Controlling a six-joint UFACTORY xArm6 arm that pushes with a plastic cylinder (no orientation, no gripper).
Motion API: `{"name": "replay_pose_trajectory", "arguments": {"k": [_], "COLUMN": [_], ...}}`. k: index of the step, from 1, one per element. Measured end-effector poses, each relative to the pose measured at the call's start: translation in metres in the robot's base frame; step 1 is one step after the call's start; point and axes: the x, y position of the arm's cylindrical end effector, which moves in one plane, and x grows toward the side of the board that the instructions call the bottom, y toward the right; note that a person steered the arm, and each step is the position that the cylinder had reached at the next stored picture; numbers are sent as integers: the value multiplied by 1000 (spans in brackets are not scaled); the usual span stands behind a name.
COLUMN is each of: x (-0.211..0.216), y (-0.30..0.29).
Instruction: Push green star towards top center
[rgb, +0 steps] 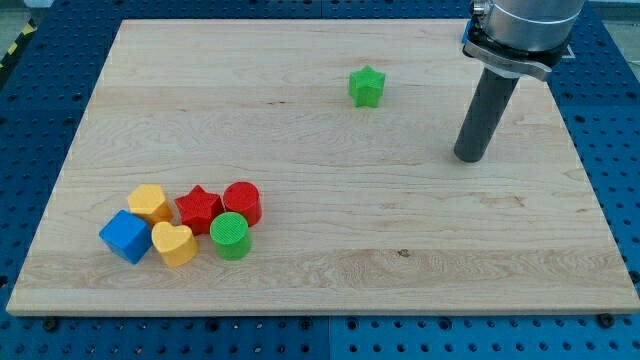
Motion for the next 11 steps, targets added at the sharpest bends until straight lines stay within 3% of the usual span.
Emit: {"name": "replay_pose_trajectory", "arguments": {"k": [6,7,8,9,11], "x": [-8,-29,-45,-92,-93], "y": [32,21,-61,-98,-104]}}
